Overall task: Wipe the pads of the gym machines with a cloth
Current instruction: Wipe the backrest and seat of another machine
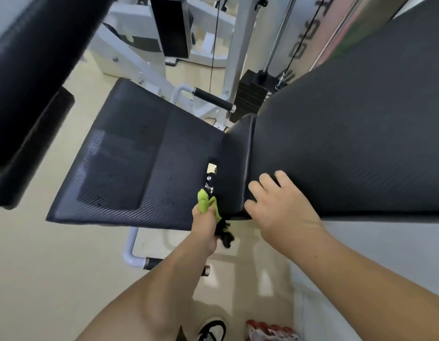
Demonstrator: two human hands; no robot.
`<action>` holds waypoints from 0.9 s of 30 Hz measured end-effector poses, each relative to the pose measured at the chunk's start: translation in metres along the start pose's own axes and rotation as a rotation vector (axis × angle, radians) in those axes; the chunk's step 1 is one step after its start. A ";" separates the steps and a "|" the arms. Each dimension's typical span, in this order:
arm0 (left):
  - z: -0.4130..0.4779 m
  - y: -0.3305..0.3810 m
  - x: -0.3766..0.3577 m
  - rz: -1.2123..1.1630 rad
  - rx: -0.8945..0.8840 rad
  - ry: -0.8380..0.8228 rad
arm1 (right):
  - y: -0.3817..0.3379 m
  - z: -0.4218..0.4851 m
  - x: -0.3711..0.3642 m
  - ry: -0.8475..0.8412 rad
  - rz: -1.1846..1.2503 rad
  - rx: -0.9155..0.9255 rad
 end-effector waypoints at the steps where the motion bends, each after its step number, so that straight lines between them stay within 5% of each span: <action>1: -0.002 0.001 -0.010 -0.082 0.004 -0.003 | 0.002 0.001 0.000 0.014 -0.002 -0.008; 6: -0.046 -0.002 -0.039 -0.367 0.070 -0.112 | 0.001 -0.005 -0.005 -0.015 0.021 -0.025; 11: -0.098 0.003 -0.013 -0.132 -0.003 -0.362 | -0.003 0.000 0.002 -0.002 0.097 -0.072; 14: -0.094 -0.001 0.038 0.101 -0.002 -0.199 | -0.010 0.004 -0.002 0.058 0.158 -0.125; 17: -0.076 0.019 0.096 0.332 -0.191 0.199 | -0.029 0.021 -0.025 0.070 0.216 -0.119; 22: -0.012 0.078 0.129 1.172 -0.932 0.357 | -0.043 0.075 -0.052 0.008 0.203 -0.107; 25: 0.047 0.062 0.119 1.897 -0.834 0.265 | -0.042 0.094 -0.071 -0.067 0.057 -0.116; 27: 0.076 0.048 0.114 2.119 -0.751 0.250 | -0.044 0.100 -0.090 -0.105 0.055 -0.108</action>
Point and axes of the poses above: each hand's wrist, its own z-axis towards the middle knuckle, its own x-axis out of the back of the hand, y = z × x, the point moved 3 cm from there along z, towards the middle knuckle, and after that the axes turned 15 degrees about z, right-handed, at the moved point
